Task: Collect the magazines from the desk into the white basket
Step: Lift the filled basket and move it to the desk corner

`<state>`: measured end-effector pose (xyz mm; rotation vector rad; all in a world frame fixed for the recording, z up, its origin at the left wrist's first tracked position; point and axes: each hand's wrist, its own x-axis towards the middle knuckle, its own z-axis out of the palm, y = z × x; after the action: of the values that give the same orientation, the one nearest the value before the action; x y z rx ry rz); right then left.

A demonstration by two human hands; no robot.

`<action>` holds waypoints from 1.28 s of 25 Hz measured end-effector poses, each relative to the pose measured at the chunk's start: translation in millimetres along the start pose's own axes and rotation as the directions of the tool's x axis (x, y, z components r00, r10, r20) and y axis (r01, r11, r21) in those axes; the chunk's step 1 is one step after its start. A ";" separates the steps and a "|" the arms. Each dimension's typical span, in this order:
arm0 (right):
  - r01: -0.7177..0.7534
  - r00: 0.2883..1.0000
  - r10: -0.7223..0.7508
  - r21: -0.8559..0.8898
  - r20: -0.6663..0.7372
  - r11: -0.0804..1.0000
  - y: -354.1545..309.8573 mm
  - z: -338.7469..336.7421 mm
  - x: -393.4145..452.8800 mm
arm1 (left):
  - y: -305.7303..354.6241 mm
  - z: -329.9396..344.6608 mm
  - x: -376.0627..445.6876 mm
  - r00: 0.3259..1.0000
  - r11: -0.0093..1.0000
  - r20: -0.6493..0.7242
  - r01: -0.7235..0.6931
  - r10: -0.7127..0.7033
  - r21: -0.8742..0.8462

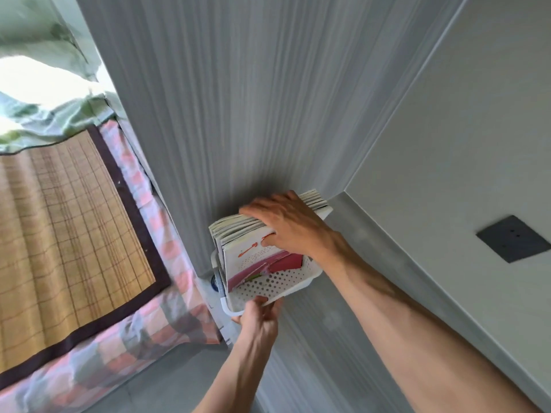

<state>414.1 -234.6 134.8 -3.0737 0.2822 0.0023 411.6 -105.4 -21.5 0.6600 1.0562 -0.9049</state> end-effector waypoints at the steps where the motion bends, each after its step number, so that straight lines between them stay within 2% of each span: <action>1: 0.014 1.000 -0.014 -0.020 0.001 1.000 1.7 1.8 9.7 | -0.1 1.6 5.5 1.000 1.000 0.010 0.016 -0.016 -0.022; 6: -0.001 0.990 -0.015 -0.115 -0.140 0.993 1.3 15.1 19.3 | -4.2 4.1 13.8 0.997 0.998 0.054 0.055 -0.055 -0.004; 8: -0.106 0.974 0.085 -0.091 -0.209 0.990 1.7 21.9 7.9 | 3.6 -9.7 4.2 0.997 0.973 0.075 0.015 -0.033 0.230; 9: -0.202 0.944 0.185 -0.036 -0.272 0.979 2.7 27.2 -2.9 | 13.7 -20.4 0.5 0.998 0.911 0.058 -0.057 0.037 0.408; 11: -0.384 0.813 0.440 0.216 -0.381 0.897 3.0 47.8 -33.8 | 44.9 -37.9 -7.6 0.955 0.667 0.045 -0.237 0.292 0.706; 12: -0.430 0.738 0.577 0.416 -0.348 0.801 -0.3 62.8 -50.3 | 62.8 -40.1 -13.8 0.894 0.526 0.116 -0.355 0.432 0.773; 13: -0.444 0.682 0.697 0.632 -0.221 0.635 -6.2 77.8 -62.5 | 79.1 -37.3 -18.6 0.816 0.396 0.234 -0.481 0.528 0.782; 14: -0.434 0.637 0.770 0.808 -0.037 0.398 -11.5 90.3 -69.0 | 91.2 -29.2 -23.5 0.743 0.256 0.376 -0.582 0.554 0.772; 15: -0.418 0.590 0.795 0.896 0.141 0.151 -13.6 97.6 -69.1 | 98.5 -17.8 -27.0 0.702 0.126 0.502 -0.635 0.506 0.762; 16: -0.405 0.536 0.801 0.914 0.266 -0.032 -8.7 101.7 -64.1 | 100.0 -3.7 -28.4 0.706 0.036 0.568 -0.640 0.423 0.768; 17: -0.421 0.499 0.794 0.898 0.347 -0.128 3.5 103.4 -56.1 | 97.8 11.0 -26.4 0.738 -0.022 0.576 -0.609 0.350 0.793; 18: -0.437 0.496 0.775 0.884 0.393 -0.168 19.6 101.9 -47.7 | 93.2 24.4 -25.1 0.768 -0.101 0.558 -0.558 0.315 0.824; 20: -0.458 0.539 0.735 0.875 0.412 -0.155 56.3 93.5 -27.9 | 82.4 41.2 -20.2 0.781 -0.259 0.531 -0.466 0.329 0.846; 21: -0.457 0.556 0.712 0.873 0.430 -0.171 69.5 87.4 -16.1 | 80.2 44.7 -14.5 0.790 -0.237 0.505 -0.447 0.348 0.863; 24: -0.461 0.576 0.668 0.862 0.472 -0.212 80.9 68.5 13.5 | 75.3 51.9 -14.4 0.858 0.070 0.405 -0.447 0.317 0.892; 25: -0.455 0.586 0.671 0.870 0.454 -0.191 82.1 65.8 19.0 | 73.7 52.9 -12.8 0.861 0.125 0.409 -0.461 0.304 0.878; 28: -0.385 0.615 0.670 0.900 0.416 -0.205 78.8 76.1 9.7 | 70.6 52.3 -14.5 0.865 0.215 0.389 -0.465 0.318 0.859; 32: -0.387 0.605 0.667 0.893 0.434 -0.230 73.1 94.2 -3.6 | 65.2 54.4 -19.2 0.863 0.269 0.388 -0.477 0.324 0.837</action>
<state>397.6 -300.5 36.8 -1.2480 1.1063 -0.3484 488.5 -112.3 18.7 1.7180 0.0683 -1.0130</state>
